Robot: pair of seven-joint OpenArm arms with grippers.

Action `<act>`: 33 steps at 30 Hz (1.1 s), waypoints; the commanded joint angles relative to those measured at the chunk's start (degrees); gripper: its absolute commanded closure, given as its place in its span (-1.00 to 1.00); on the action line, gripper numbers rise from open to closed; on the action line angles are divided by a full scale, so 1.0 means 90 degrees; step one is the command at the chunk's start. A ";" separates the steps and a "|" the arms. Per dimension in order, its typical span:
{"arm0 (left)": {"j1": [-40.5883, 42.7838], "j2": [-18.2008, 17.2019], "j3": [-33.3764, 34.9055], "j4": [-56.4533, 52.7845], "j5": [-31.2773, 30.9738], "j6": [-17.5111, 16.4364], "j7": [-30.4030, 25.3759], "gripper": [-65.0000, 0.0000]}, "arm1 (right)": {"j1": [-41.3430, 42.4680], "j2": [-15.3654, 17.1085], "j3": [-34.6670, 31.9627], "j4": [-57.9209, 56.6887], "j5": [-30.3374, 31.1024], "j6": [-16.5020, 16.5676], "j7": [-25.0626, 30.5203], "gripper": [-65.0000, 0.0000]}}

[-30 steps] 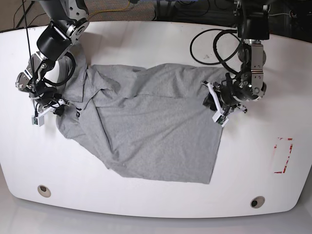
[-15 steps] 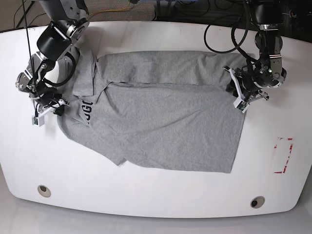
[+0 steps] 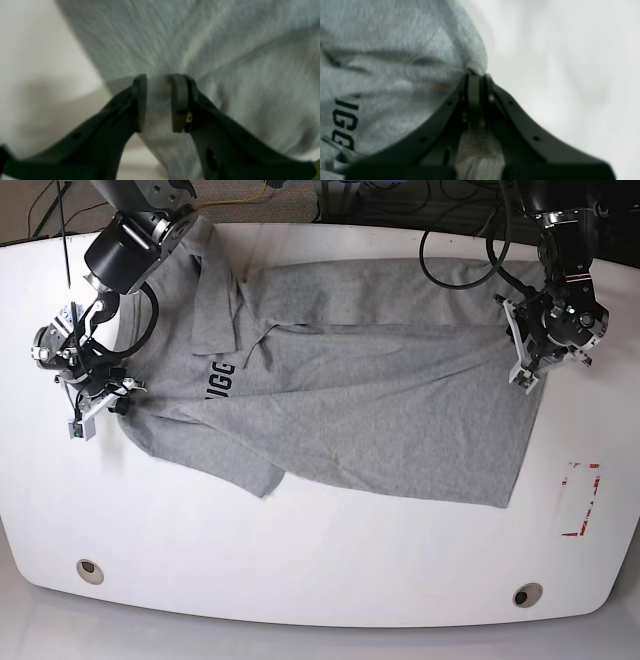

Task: Layout the t-shirt on the table in an organized manner, then fold the t-shirt properly
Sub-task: 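Drag the pinched fabric with the left gripper away from the right gripper, then move the left gripper to the shirt's hem corner and grasp it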

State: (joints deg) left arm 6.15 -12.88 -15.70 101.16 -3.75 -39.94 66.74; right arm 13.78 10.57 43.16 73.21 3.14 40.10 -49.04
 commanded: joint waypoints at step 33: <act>-0.3355 0.0528 -0.1044 -0.3470 -0.0057 0.0829 -0.1755 -0.09 | -0.0129 -0.0056 -0.0434 0.0398 0.0067 -0.0011 -0.0085 1.00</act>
State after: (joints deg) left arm -22.06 -7.51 -25.12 71.64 -3.38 -32.84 53.67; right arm 11.25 9.37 39.90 75.59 2.85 39.90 -50.92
